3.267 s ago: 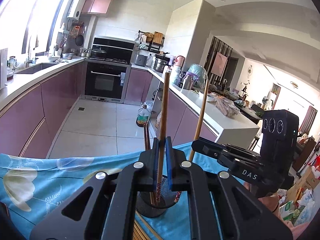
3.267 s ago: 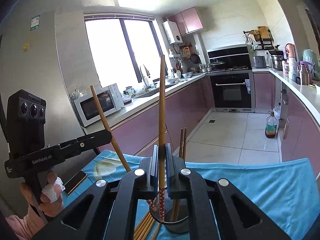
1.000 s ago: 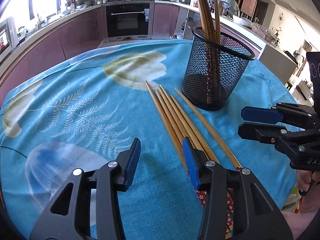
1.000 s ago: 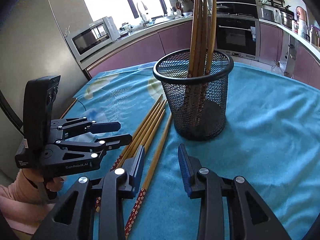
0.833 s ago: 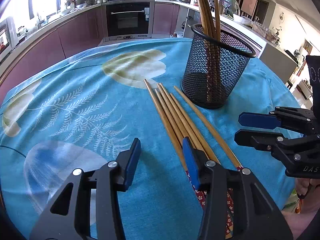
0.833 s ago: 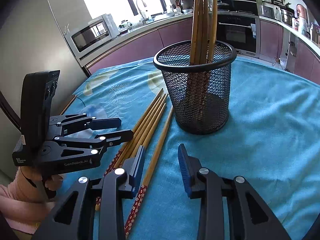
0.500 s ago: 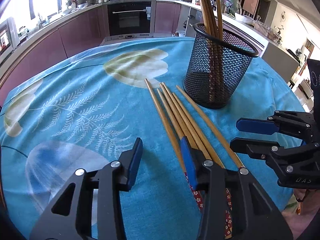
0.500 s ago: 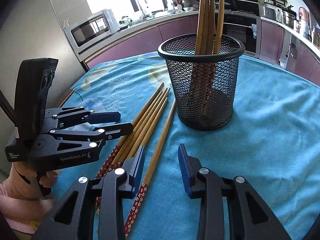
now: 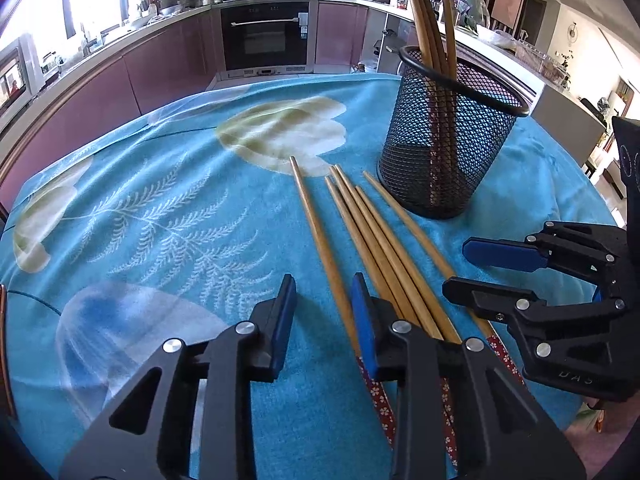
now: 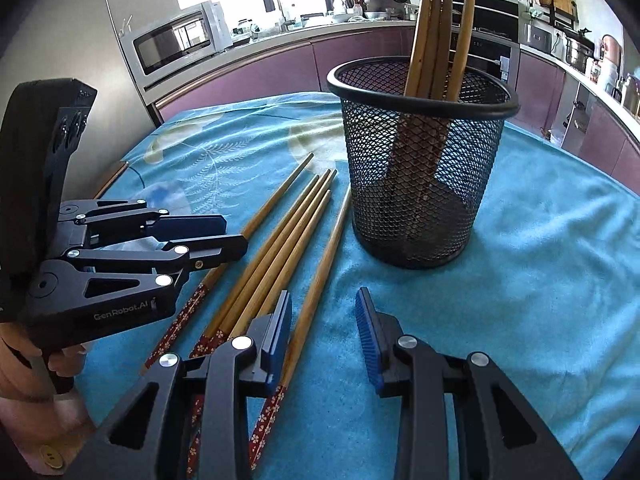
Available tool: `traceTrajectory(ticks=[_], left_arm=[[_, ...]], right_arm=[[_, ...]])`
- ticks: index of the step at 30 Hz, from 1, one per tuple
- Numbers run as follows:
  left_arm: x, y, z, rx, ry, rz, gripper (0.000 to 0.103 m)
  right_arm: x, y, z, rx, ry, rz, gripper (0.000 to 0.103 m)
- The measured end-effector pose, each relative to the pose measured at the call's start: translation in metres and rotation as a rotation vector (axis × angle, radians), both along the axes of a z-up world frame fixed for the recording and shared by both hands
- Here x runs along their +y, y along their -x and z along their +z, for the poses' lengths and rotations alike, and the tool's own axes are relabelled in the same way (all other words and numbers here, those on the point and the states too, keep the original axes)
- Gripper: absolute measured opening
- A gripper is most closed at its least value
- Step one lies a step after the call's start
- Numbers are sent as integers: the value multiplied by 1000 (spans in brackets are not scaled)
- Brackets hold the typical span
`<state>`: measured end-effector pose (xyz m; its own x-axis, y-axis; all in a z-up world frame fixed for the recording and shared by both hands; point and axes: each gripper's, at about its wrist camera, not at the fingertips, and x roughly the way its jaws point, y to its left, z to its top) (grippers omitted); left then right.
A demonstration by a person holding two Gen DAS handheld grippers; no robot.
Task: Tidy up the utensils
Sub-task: 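Move both grippers back to the chopsticks lying on the cloth, then grasp a chopstick with the right gripper while the left gripper grasps another and lifts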
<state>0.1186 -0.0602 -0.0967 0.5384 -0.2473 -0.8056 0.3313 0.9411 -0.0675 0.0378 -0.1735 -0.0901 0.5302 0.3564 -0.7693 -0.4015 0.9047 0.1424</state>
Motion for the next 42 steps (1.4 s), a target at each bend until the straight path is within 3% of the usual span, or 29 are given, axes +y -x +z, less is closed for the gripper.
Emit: traceTrajectory(ticks=[8,11,16,30,42], left_arm=[[-5,-17,-2,12,2,1,29],[-9,-20,-2,12,-3,1,25],[-11,-22,-3,18,15,8,11],[1,-11,3,19,82,31,8],[18,15,43,-47,162,-5,8]], right_arm=[[10,-8,-1,-10,45,-10,20],[7,-10,-1,0,32,-18,10],[3,-11,-2,15,7,-21,6],[-18,3,7,14,-63,-11,6],[-36,22,37,-46,-182,34,6]])
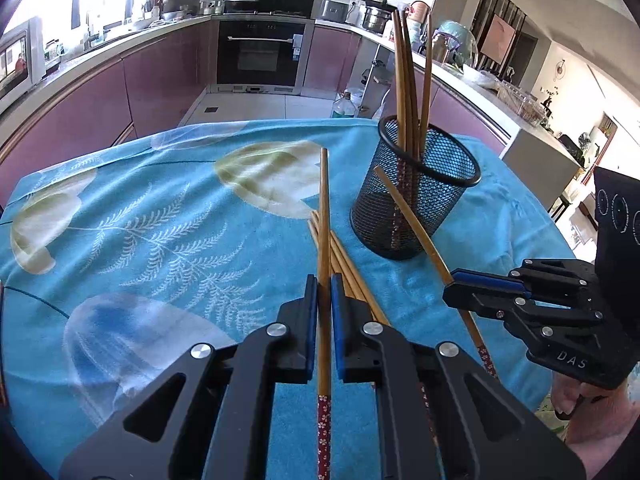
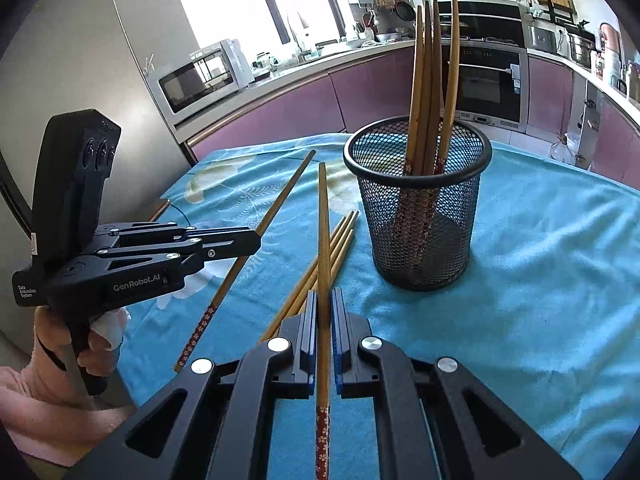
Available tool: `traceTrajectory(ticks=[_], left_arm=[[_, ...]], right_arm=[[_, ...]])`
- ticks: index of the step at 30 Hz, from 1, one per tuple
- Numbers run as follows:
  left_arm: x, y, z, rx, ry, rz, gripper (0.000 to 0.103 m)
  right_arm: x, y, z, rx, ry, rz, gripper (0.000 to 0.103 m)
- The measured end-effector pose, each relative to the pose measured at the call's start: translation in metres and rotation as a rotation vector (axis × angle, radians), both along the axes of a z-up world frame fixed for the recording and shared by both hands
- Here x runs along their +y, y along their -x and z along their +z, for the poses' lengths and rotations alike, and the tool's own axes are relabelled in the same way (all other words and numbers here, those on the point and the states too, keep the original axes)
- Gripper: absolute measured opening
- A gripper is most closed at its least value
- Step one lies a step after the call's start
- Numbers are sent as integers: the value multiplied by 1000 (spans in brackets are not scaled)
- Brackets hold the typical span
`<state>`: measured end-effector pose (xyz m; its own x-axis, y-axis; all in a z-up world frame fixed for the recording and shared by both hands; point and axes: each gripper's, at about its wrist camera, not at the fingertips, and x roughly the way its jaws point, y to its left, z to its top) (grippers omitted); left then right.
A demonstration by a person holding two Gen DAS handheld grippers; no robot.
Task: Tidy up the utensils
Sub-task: 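Grasp a chopstick with the right gripper while the left gripper grasps another and lifts, then raise both held chopsticks upright and carry them over the mesh cup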
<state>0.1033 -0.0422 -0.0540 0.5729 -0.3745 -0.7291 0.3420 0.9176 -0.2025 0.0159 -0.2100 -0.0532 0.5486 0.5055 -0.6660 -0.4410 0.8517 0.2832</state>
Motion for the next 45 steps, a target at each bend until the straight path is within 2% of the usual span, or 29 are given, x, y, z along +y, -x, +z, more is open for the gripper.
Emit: traceTrajectory(ticks=[16,31,45], left_arm=[[16,28,47,-85,109,-41,8],[22,42,83,-175,151,-41,8],[10,31,106,-225,174,-60,8]], right_arm=[[-17,10,31,-85,-76,-24,6],[-34,12,53,-153,-117,-46,6],[-42,5,80,-229,-111,-71,6]])
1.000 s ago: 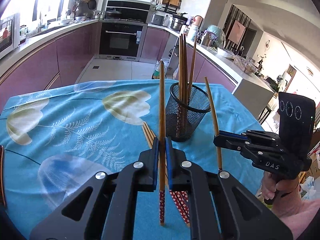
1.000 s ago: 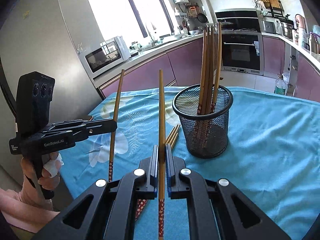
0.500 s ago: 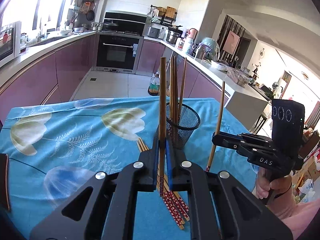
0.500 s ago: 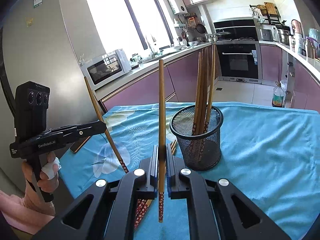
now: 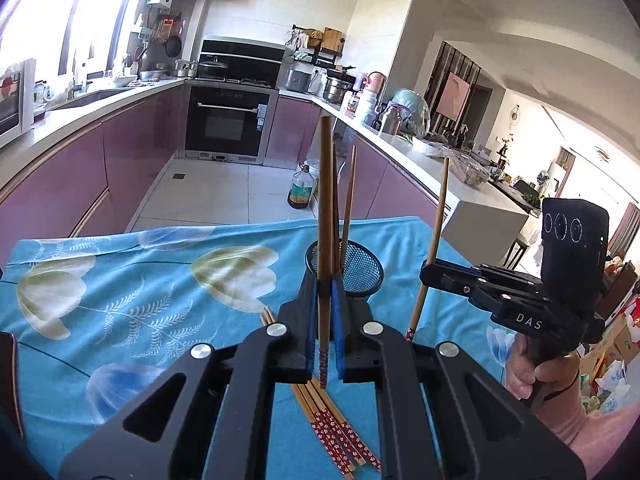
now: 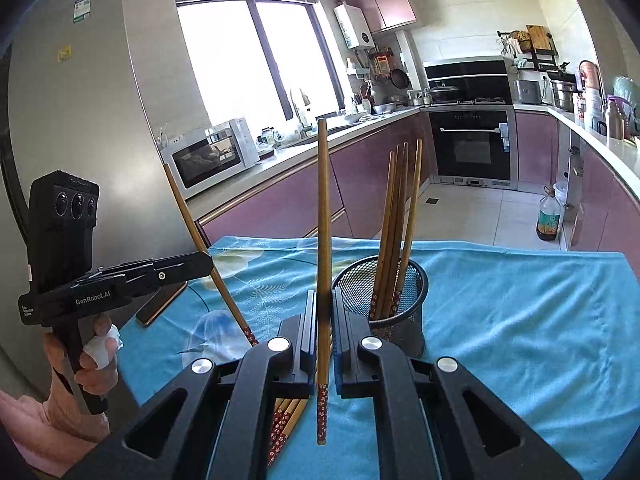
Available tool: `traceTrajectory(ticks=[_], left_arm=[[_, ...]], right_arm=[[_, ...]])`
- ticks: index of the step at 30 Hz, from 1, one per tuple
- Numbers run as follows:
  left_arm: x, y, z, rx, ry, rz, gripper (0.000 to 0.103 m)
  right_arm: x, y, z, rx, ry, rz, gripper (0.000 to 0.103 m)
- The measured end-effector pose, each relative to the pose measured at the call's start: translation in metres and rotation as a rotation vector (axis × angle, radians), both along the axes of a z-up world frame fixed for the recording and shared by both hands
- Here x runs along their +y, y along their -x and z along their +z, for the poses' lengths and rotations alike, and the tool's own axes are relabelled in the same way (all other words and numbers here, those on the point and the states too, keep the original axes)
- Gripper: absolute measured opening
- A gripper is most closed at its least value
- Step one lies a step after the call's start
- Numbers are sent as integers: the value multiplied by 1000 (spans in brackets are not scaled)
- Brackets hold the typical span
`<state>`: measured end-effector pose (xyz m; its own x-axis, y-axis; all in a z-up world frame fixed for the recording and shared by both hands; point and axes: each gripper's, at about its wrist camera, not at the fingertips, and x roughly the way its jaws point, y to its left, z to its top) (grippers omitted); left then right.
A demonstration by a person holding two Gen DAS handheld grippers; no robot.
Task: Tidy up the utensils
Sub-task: 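Raise both held chopsticks upright and carry them over the mesh cup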
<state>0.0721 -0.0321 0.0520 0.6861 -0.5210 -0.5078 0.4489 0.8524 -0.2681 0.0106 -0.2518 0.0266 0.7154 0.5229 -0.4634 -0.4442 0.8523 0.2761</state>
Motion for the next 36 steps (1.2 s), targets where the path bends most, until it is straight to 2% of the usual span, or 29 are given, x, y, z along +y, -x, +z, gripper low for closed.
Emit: traceTrajectory(ticks=[22,29,36], left_arm=[[-26,-29,60,-130,16,-10,8],[-36,-40,60,-124,7,2,8],[-51,-53,50,-94,-34,1,8]], right_arm=[[-6,-23,52,-145,9,-41,6],[-6,-41,54,-146,0,-60,6],[-6,-58,46,-123,2,-86,6]])
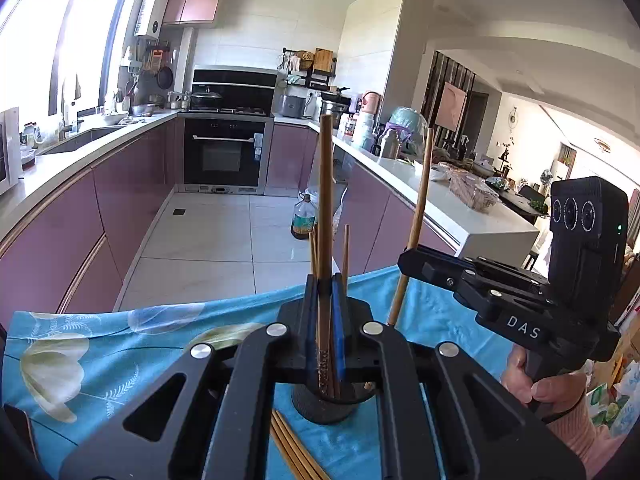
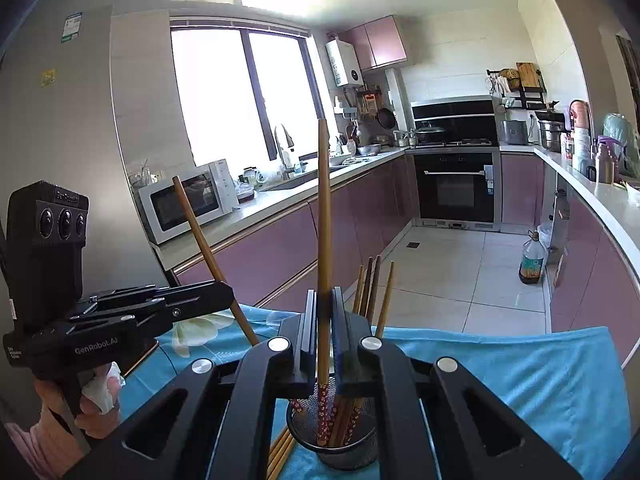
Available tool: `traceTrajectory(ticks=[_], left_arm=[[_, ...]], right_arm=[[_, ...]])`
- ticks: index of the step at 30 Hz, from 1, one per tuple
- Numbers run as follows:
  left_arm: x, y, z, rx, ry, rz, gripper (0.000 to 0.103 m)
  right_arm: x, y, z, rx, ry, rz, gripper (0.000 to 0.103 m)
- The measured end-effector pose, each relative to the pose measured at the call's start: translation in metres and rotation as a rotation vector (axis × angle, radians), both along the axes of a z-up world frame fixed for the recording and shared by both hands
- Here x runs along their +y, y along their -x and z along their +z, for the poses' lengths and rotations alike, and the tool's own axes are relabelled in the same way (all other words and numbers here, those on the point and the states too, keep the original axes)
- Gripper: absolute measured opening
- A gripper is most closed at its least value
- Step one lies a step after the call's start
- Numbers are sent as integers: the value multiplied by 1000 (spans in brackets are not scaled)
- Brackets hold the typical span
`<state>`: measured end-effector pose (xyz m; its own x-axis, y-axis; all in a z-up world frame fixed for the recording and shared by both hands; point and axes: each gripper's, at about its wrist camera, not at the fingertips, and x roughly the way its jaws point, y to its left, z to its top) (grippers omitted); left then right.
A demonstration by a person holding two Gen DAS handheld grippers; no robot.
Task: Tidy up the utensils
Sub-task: 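Raise both held chopsticks upright and carry them over the mesh cup, then lower both chopsticks tip-first into the mesh cup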
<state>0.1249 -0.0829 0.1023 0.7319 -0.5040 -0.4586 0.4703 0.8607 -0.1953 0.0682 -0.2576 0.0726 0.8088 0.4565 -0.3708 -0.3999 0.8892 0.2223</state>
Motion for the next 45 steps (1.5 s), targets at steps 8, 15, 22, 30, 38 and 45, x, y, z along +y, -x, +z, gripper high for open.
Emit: traceTrajectory(ticks=[8,15,22,30,38,45], left_arm=[[-11,-20,-21,61,-38,-7,8],[-17,-26,-39,96,-77,-21,8],[-25,-30,-48,122,-119,-55,8],[-32,-47,-57,164,-137,-63,8],[-39,-62,-68,198,-144,-59,8],[-35,-62,-74,201,-130,-45,8]], right_arm=[[-2,-14,-15,41,-4,-26,6],[-2,-23,-30,89,13,-22,6],[5,-30,-46,161,54,-10,6],[4,-42,-58,228,64,-19,6],[6,-45,-65,246,66,-31,8],[7,-46,-67,246,59,-43,14]])
